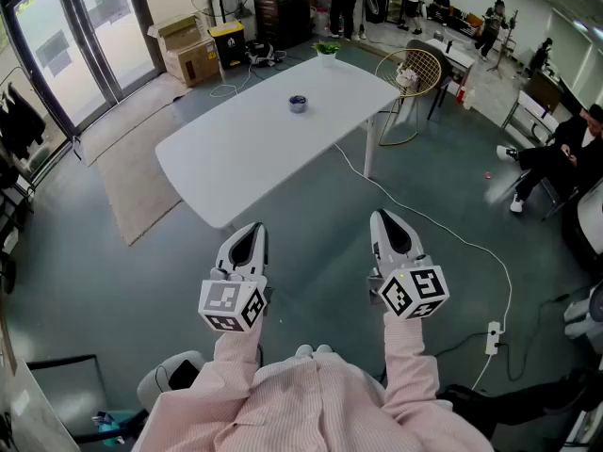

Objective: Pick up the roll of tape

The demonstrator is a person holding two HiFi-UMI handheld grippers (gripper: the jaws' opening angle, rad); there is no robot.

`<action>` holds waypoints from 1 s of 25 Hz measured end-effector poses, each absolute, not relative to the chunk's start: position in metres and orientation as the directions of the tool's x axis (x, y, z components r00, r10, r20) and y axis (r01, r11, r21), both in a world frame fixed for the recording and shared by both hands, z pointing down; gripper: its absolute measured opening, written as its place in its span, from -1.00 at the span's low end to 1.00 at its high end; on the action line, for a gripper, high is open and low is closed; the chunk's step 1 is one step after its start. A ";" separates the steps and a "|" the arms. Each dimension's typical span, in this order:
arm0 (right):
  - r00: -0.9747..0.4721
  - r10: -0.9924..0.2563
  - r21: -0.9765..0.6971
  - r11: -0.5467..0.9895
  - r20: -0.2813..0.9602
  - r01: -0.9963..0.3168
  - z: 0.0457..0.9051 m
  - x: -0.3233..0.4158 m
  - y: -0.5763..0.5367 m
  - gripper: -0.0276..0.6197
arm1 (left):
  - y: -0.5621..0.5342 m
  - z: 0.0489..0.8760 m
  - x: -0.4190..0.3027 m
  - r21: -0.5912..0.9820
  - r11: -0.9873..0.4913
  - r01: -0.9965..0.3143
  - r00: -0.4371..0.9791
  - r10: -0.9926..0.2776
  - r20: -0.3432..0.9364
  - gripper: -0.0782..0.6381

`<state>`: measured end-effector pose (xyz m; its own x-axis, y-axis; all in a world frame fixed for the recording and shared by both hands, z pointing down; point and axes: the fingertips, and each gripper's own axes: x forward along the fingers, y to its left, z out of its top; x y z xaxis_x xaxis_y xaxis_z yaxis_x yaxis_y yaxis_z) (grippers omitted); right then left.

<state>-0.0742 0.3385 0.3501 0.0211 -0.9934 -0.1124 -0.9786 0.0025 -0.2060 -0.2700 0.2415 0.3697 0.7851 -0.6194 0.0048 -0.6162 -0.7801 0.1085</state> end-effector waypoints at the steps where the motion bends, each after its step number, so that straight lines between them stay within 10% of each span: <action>1: 0.018 -0.993 -0.205 0.006 -0.114 -0.979 0.351 -0.073 0.339 -0.90 | 0.243 0.370 -0.267 0.108 -0.780 -0.616 0.785 -0.619 0.005 -0.78; 25: -0.050 -0.997 -0.236 0.063 -0.060 -0.970 0.387 -0.008 0.292 -0.65 | 0.214 0.392 -0.200 0.159 -0.753 -0.639 0.766 -0.643 0.034 -0.78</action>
